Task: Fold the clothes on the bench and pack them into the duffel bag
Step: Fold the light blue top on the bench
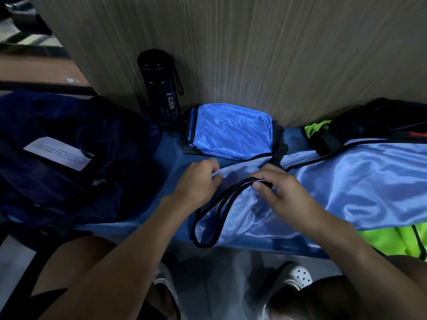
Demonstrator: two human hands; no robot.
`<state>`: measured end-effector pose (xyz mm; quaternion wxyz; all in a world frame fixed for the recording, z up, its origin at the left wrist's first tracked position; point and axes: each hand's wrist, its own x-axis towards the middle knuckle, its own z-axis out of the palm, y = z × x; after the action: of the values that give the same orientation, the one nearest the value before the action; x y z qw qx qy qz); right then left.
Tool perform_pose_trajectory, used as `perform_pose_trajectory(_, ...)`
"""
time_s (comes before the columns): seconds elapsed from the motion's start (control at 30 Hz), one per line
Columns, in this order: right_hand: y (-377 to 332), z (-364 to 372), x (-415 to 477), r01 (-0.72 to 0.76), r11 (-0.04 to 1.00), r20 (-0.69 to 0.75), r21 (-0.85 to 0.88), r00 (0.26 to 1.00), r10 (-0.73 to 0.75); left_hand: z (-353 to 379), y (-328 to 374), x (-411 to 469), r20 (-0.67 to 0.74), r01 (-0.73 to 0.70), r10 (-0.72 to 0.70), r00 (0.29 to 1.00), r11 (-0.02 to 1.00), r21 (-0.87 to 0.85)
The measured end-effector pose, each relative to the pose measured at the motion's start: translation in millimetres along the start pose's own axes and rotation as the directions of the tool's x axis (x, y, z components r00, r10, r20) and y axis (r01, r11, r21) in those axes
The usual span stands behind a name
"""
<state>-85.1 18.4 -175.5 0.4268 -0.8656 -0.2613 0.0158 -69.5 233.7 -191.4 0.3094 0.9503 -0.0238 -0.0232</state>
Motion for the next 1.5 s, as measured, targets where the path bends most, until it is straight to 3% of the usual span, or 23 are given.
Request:
perform_pose_trajectory(0.27, -5.2, 6.9, 3.7, 0.017, 1.000, -0.016, 0.006, 1.000, -0.016, -16.5, -1.7, -22.9, -0.100, -0.110, 0.084, 0.991, 0.949, -0.297)
perform_pose_trajectory(0.4, -7.0, 10.8, 3.9, 0.023, 1.000, -0.023, 0.011, 0.999, -0.023, -11.4, -5.9, -22.0, -0.057, 0.021, -0.049, 0.997, 0.908, -0.419)
perform_pose_trajectory(0.6, -10.8, 12.6, 8.4, 0.060, 0.997, -0.017, -0.042, 0.998, -0.061, -6.1, -18.7, -7.4, -0.008, 0.124, -0.133, 0.991, 0.939, -0.320)
perform_pose_trajectory(0.67, -9.5, 12.9, 11.1, 0.067, 0.996, -0.006, -0.053, 0.998, -0.068, -8.8, -16.3, -8.7, -0.044, 0.069, -0.087, 0.995, 0.946, -0.318)
perform_pose_trajectory(0.77, -12.0, 13.2, 13.3, 0.079, 0.996, -0.020, -0.039, 0.997, -0.079, -16.3, -8.4, -22.4, -0.145, -0.123, 0.073, 0.987, 0.918, -0.377)
perform_pose_trajectory(0.87, -23.6, 11.9, 21.3, 0.113, 0.993, -0.088, -0.041, 0.989, -0.116, -24.6, -6.3, -41.0, -0.257, -0.223, 0.144, 0.956, 0.924, -0.311)
perform_pose_trajectory(0.97, -32.9, 11.8, 43.5, 0.125, 0.991, -0.102, -0.049, 0.986, -0.130, -32.0, -13.5, -53.8, -0.310, -0.161, 0.073, 0.948, 0.950, -0.268)
perform_pose_trajectory(1.1, -25.0, 25.4, 76.4, 0.107, 0.974, 0.136, -0.200, 0.987, -0.080, -37.4, -36.1, -59.0, -0.118, 0.057, -0.075, 0.990, 0.988, -0.145)
perform_pose_trajectory(1.17, -22.8, 36.8, 84.9, 0.125, 0.953, 0.206, -0.276, 0.976, -0.068, -37.5, -39.9, -58.7, -0.062, 0.155, -0.169, 0.984, 0.970, -0.185)
perform_pose_trajectory(1.27, -27.8, 48.5, 92.9, 0.145, 0.938, 0.195, -0.315, 0.977, -0.086, -38.4, -36.5, -53.2, -0.060, 0.251, -0.291, 0.955, 0.900, -0.357)
perform_pose_trajectory(1.5, -28.8, 51.7, 86.7, 0.127, 0.898, 0.173, -0.421, 0.983, -0.058, -27.8, -36.3, -41.6, -0.188, 0.149, -0.251, 0.949, 0.889, -0.433)
